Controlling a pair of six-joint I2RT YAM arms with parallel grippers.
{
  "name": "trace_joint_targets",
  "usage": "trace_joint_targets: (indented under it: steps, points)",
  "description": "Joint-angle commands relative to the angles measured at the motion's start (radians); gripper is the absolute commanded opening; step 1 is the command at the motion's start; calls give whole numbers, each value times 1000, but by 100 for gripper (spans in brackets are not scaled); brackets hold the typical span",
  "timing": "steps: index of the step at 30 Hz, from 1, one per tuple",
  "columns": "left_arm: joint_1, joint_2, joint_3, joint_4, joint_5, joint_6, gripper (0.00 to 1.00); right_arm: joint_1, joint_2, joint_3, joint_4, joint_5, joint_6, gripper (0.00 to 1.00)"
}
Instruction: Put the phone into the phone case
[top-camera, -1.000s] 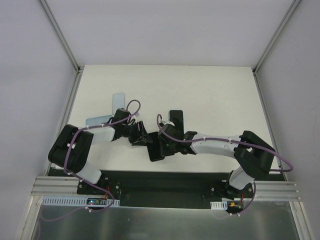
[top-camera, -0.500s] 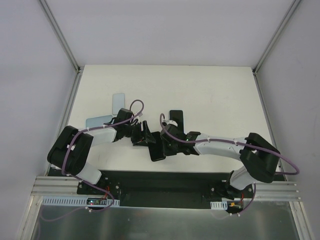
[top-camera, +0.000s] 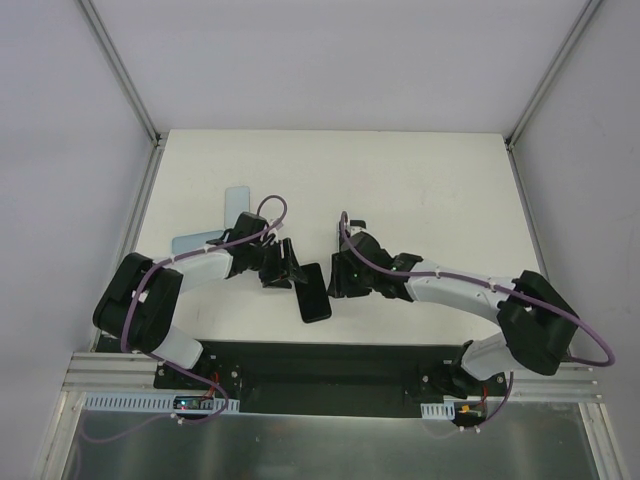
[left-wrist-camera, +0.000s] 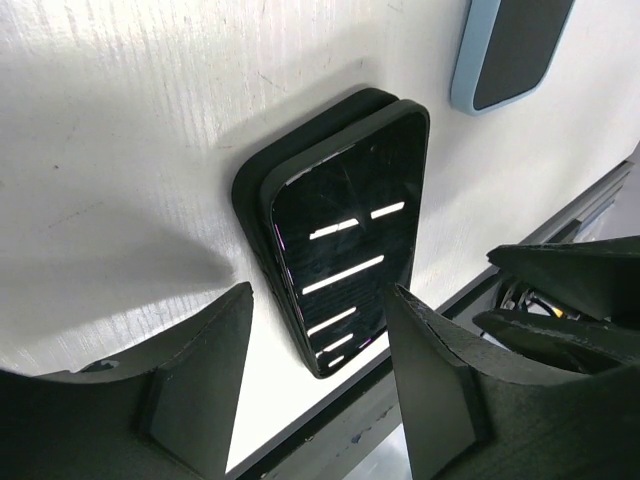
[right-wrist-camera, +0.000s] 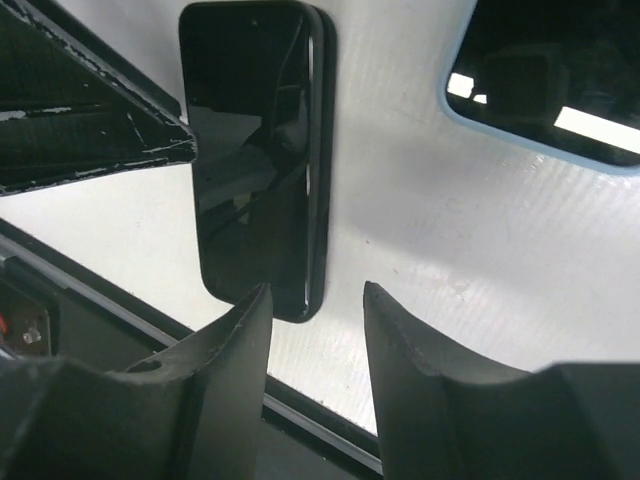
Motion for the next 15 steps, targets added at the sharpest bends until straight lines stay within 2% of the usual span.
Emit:
trace_joint_targets:
  steps: [1, 9, 15]
  points:
    - [-6, 12, 37, -31, -27, 12, 54, -36, 54, -5, 126, -156, -51, 45]
    - [-6, 54, 51, -44, -54, 1, 50, -39, 179, 19, 185, -206, -104, 53]
    - [-8, 71, 49, -22, -11, 9, 45, -27, 239, 19, 258, -246, -92, 55]
